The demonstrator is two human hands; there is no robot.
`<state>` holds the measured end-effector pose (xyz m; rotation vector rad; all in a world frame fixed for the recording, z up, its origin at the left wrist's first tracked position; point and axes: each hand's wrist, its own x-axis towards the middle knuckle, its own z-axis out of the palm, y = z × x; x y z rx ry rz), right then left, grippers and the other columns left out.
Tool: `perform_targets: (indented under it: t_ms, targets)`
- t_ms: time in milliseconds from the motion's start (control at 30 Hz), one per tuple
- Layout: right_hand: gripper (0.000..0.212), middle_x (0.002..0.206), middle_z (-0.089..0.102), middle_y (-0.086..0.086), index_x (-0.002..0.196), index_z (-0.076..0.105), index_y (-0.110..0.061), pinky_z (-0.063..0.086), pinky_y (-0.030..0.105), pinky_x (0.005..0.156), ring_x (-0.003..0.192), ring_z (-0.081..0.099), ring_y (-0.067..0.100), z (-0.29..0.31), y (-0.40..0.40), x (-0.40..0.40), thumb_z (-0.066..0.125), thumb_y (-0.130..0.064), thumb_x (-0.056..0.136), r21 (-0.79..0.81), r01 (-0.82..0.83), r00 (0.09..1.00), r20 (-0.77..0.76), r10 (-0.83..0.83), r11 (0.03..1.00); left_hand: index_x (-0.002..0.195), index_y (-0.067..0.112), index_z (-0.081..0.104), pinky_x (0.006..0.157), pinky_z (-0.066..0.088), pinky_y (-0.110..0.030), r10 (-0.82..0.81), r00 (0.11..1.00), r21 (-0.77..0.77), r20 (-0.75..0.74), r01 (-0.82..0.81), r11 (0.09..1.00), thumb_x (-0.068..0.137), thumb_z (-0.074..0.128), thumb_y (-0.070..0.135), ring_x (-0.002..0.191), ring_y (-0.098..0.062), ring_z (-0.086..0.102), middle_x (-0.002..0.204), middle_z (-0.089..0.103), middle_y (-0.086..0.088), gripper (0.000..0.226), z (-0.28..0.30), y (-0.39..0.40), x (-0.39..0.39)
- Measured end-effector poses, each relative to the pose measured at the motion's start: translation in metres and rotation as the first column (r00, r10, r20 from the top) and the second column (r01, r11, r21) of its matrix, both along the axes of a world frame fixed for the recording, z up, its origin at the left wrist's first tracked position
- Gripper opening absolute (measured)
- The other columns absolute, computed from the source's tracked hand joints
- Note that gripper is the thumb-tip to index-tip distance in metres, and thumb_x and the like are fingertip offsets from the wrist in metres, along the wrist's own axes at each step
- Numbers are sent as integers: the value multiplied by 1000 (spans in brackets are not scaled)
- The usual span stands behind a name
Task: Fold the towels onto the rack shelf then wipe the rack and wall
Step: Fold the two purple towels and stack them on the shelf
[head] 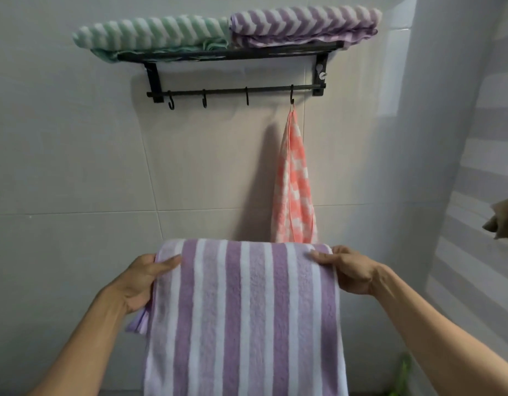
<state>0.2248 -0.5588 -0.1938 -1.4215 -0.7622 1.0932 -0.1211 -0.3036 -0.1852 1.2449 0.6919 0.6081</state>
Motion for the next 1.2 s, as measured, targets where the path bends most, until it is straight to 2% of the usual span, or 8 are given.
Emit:
perform_targets:
  t_ms: [200,267,367,533,633,767,933,1200]
  targets:
    - [84,104,74,21,106,72,11,61,33,72,86,73,28,11,9,-4,98,-46,49,20,65,998,-1,-65,998,100,-10,68,59,62,-33,281,959,-17,-42,-282,959,80,79,6,66,-22,75,104,73,-24,28,5,-1,9]
    - [98,101,72,21,108,67,16,60,32,68,84,72,27,19,14,-9,102,-44,39,-5,97,990,104,-96,995,119,-12,60,69,61,-32,366,930,37,-42,-365,930,75,85,7,73,-22,74,113,70,-21,54,16,1,14]
    - [65,98,71,16,105,68,10,60,34,70,82,68,23,39,26,-12,90,-37,67,61,253,953,156,-260,965,145,-4,39,87,51,-33,485,872,79,69,-489,869,74,87,10,96,-22,65,120,58,-15,87,37,5,20]
    - [37,81,67,10,84,66,-1,61,37,69,71,63,20,61,41,-13,85,-32,79,81,342,897,269,-351,936,140,15,51,89,56,-44,347,937,193,-43,-333,923,56,97,23,103,-30,69,125,65,-14,96,32,10,14]
    - [48,85,68,5,105,64,-11,56,30,58,69,64,16,63,45,-10,88,-38,74,118,373,904,175,-389,920,135,17,55,85,56,-40,457,889,156,-3,-451,879,66,92,12,93,-28,70,120,67,-19,78,26,7,18]
    - [50,105,68,11,126,61,-15,56,36,81,87,66,20,71,37,-9,77,1,82,153,188,978,65,-200,970,137,12,53,92,55,-41,408,908,88,96,-417,905,68,87,5,96,-26,68,124,64,-21,78,34,12,18]
    - [40,106,67,21,122,64,-3,55,48,96,88,64,26,63,37,-8,75,6,84,159,251,942,186,-279,955,133,10,55,83,59,-41,376,927,261,-1,-363,895,69,85,-4,92,-30,68,122,63,-26,72,37,15,9]
    - [24,105,69,11,104,72,-8,58,37,82,87,65,21,61,40,-8,76,4,83,113,214,946,225,-234,970,113,10,69,93,58,-41,326,944,344,-50,-290,893,61,88,-5,100,-29,69,113,71,-18,57,34,18,8]
